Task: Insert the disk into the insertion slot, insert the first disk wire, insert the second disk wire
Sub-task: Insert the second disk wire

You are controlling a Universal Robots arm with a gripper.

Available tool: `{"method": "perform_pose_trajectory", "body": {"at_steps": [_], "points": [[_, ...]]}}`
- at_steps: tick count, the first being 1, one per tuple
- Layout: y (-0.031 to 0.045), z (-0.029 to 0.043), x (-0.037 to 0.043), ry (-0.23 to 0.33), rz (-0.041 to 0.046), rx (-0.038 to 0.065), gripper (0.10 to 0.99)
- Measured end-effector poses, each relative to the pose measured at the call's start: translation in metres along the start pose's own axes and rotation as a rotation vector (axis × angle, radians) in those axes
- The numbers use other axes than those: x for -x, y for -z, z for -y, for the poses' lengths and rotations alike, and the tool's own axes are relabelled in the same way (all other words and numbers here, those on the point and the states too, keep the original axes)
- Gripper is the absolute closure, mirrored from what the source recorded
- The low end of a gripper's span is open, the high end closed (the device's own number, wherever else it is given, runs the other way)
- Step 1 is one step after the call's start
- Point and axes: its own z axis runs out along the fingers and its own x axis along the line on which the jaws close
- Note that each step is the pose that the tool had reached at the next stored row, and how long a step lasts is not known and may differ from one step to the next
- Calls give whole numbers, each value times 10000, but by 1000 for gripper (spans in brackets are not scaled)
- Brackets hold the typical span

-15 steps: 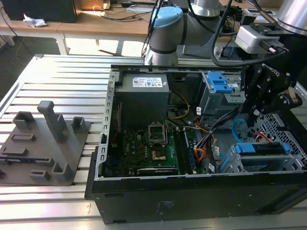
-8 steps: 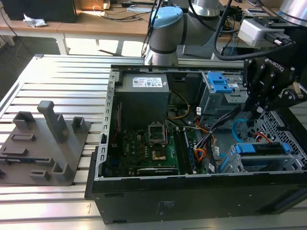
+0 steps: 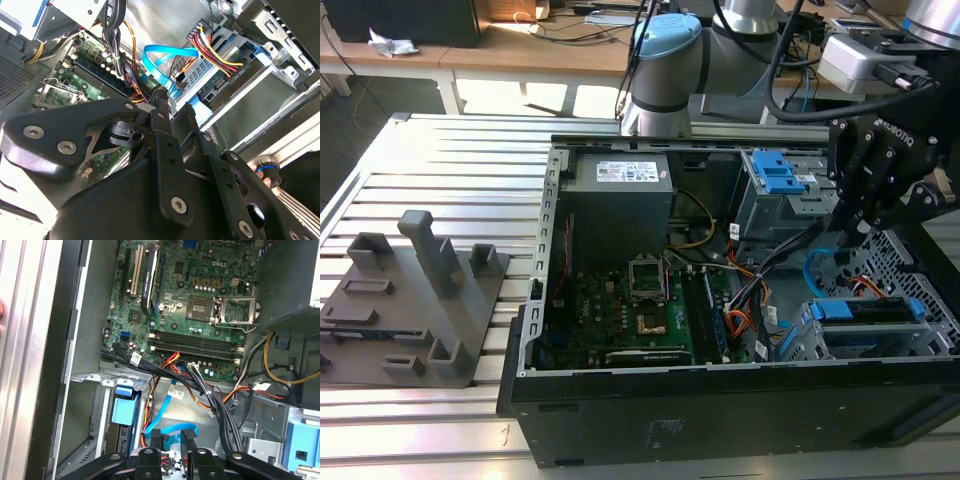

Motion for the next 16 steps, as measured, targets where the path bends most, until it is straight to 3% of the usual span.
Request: {"method": "perform_pose_trajectory", "body": {"at_steps": [16], "points": [[-141,5,7,0,1,0,784]]}}
